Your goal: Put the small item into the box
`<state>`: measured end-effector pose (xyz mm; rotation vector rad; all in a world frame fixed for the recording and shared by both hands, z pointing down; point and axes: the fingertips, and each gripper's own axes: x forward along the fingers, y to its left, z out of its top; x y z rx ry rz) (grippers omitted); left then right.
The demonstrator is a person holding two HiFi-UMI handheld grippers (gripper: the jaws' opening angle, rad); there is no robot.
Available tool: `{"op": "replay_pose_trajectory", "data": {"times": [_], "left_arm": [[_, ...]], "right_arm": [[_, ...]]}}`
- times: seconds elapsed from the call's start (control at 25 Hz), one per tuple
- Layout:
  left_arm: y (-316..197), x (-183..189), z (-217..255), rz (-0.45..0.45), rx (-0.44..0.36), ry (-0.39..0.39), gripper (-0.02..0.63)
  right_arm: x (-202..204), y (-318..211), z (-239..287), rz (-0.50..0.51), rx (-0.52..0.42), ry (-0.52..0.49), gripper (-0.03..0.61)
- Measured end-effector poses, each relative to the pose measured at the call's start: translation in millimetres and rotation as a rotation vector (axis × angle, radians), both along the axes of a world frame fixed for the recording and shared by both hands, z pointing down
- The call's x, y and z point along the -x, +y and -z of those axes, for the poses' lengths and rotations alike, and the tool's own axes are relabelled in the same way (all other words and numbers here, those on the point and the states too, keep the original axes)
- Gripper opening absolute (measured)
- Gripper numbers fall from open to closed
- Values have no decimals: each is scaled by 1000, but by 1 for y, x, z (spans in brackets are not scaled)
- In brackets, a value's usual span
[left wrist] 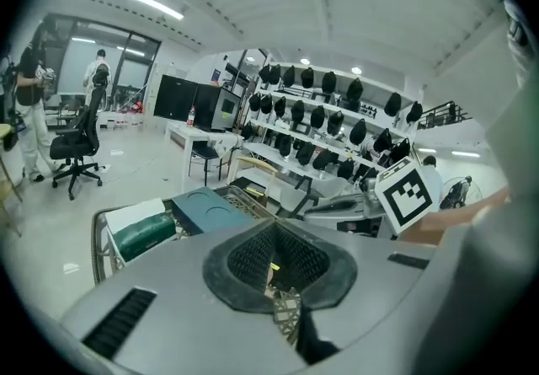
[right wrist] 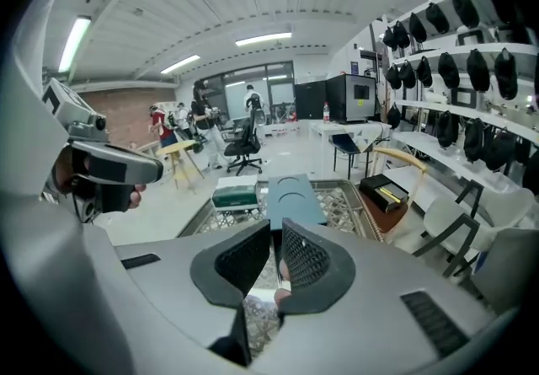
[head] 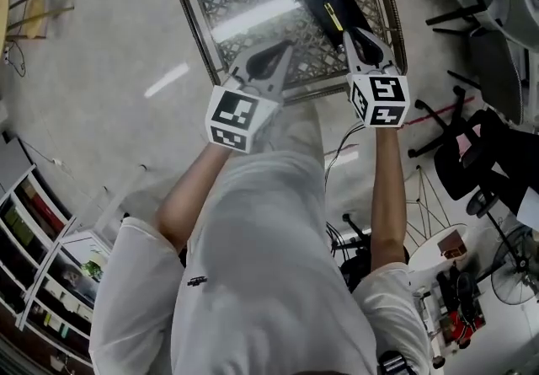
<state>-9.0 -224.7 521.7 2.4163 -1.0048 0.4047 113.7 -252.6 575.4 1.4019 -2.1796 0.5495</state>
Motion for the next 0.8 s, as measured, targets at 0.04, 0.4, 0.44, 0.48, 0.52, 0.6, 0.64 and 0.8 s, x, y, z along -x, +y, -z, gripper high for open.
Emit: {"op": "replay_pose_trajectory", "data": {"times": [0.04,0.4,0.44,0.48,0.52,0.6,0.64,0.8], "left_arm": [[1,3,4,4,-2,4,2],[18,35,45,37,-48,26,2],[20,38,51,39,-56,29,2],[22,41,57,40,-65,33,2],[24,43,62,40,-74,40,2],[28,49,72,39,-83,59,2],[31,52,75,37,-83,68,2],[40,66,91,28,-93,85,2]], "right_arm": [[0,3,8,-7,-8,-9,35],[14,35,87,-59,-118,-77,16],[16,38,97,-67,-131,-84,15],[18,42,106,-75,-146,-89,14],[20,45,115,-82,-162,-94,14],[25,52,132,-95,-187,-115,12],[29,56,140,-98,-193,-137,12],[54,69,166,-57,-204,-221,12]]}}
